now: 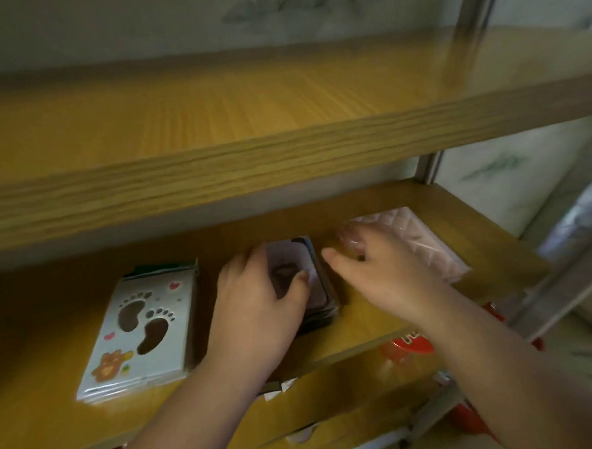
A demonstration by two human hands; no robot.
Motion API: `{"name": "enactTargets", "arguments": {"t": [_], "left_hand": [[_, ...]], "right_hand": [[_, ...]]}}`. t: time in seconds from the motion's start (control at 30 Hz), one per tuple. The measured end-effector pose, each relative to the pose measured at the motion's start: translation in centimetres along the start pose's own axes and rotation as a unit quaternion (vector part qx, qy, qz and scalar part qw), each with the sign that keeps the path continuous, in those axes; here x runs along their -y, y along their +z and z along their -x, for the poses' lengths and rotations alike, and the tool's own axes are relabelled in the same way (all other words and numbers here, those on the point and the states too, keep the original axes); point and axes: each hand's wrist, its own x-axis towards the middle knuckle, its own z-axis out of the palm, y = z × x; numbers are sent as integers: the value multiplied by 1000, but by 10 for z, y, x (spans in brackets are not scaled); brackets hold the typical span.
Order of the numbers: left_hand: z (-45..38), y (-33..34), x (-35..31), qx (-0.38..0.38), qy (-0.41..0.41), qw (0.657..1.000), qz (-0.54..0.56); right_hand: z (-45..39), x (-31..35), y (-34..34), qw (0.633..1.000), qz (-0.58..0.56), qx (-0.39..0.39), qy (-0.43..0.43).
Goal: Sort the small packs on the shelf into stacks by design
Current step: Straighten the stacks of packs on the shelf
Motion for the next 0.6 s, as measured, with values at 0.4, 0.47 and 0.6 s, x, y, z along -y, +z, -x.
{"name": "enactTargets", "arguments": {"t": [0.4,0.47,0.6], "left_hand": [[-3,83,-101,179,-48,975,121],[-7,103,-105,186,-106,967,137],[-12,111,-122,170,-186,917,308]], "right_hand": [[-11,-101,-73,990,-1,-30,135],[-19,-112,-68,995,-8,9,103],[-29,-124,-64,999,-10,23,45]]}}
